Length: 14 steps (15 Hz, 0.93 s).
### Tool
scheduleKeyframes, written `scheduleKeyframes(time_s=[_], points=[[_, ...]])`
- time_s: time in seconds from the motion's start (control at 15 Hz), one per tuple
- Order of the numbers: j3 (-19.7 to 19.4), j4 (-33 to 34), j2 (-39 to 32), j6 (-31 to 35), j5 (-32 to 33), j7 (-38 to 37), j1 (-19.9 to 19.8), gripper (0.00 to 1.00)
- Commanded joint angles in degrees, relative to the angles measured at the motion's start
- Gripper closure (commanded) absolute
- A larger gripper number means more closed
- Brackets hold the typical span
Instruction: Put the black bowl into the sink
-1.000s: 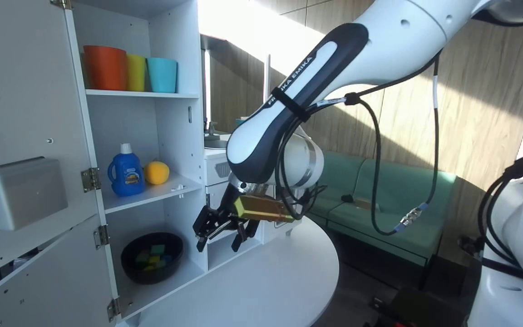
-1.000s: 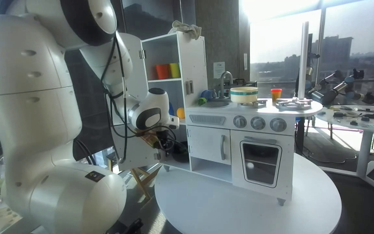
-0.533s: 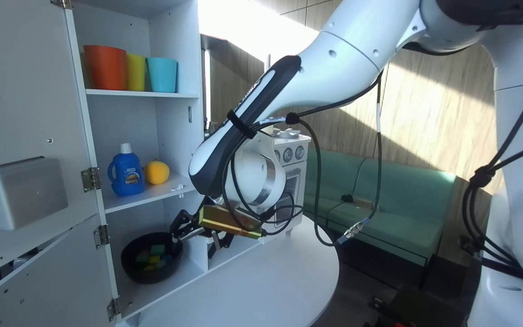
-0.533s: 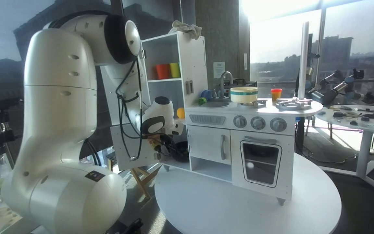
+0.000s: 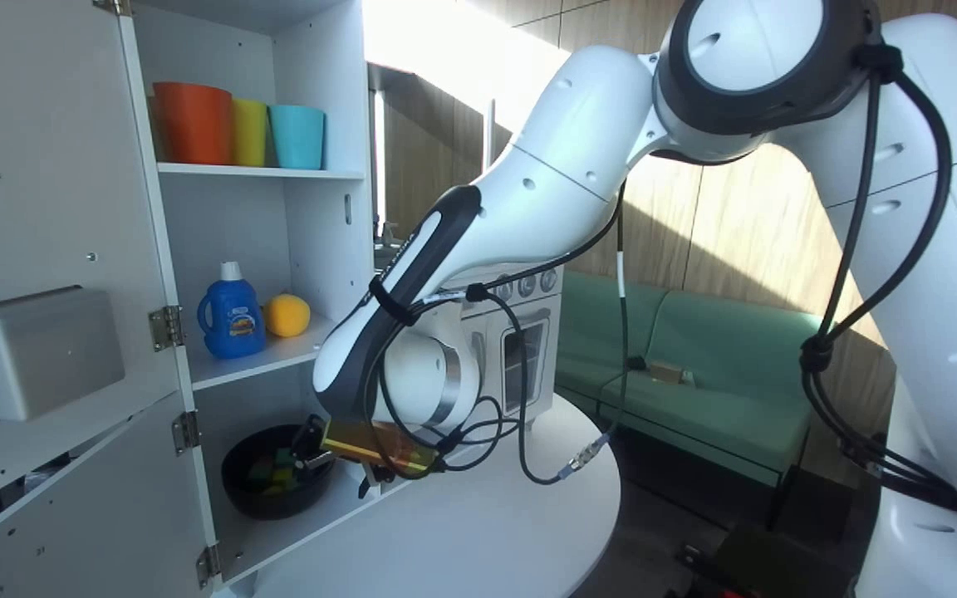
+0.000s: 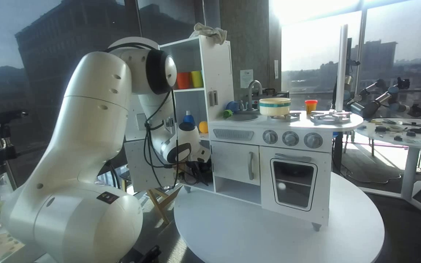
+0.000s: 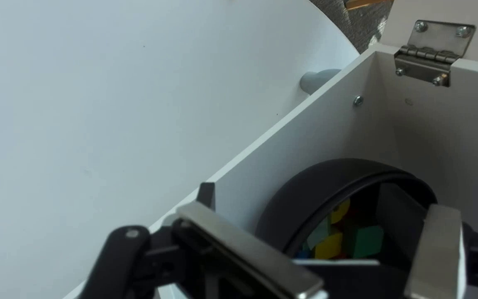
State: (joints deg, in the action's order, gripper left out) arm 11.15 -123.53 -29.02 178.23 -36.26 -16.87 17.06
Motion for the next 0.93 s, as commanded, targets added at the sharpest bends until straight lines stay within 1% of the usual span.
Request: scheduleKeyframes(time_s=[0.0,0.07,0.27,0.4,0.47,0.53,0.6,0.8,0.87], points=[[-2.22,5.42,-5.08,3.27,3.05,-6.09,2.16,0.00],[-2.67,6.31,-5.99,4.27,3.45,-7.28,2.49,0.00],[-4.72,9.40,-8.55,4.18,3.92,-10.26,3.94,0.00],[-7.41,10.52,-9.31,3.47,4.35,-12.29,6.30,0.00],[-9.94,10.81,-9.30,3.82,3.14,-12.47,9.09,0.00],[-11.63,11.23,-9.60,3.68,3.28,-13.29,10.62,0.00],[-14.49,11.89,-10.27,2.82,3.43,-14.61,13.17,0.00],[-20.46,13.53,-12.09,0.02,3.56,-17.94,18.56,0.00],[-22.11,13.68,-12.35,-1.43,3.70,-19.02,20.30,0.25]])
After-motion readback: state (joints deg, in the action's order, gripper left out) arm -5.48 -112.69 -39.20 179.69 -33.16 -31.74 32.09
